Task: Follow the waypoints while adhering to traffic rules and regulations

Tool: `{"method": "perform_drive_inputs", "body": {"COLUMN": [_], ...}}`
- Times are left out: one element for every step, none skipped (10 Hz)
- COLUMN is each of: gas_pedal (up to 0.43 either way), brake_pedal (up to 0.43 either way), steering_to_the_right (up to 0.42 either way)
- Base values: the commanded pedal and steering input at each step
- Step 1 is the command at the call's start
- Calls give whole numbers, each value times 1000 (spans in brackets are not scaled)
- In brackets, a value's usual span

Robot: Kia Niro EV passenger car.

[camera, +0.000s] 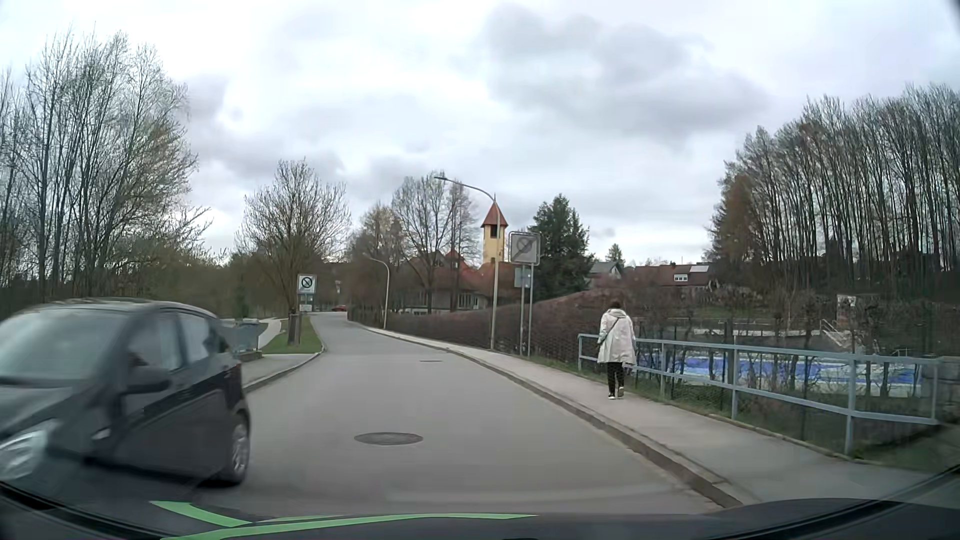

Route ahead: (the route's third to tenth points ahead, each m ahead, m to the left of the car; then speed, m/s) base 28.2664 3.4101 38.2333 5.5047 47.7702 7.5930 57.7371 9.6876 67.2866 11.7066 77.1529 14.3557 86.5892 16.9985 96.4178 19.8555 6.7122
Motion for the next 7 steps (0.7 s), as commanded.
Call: {"method": "perform_drive_inputs", "body": {"gas_pedal": [138,138,138,150,150,150,150], "brake_pedal": [0,0,0,0,0,0,0], "steering_to_the_right": [-44,-44,-44,-44,-44,-41,-39]}}
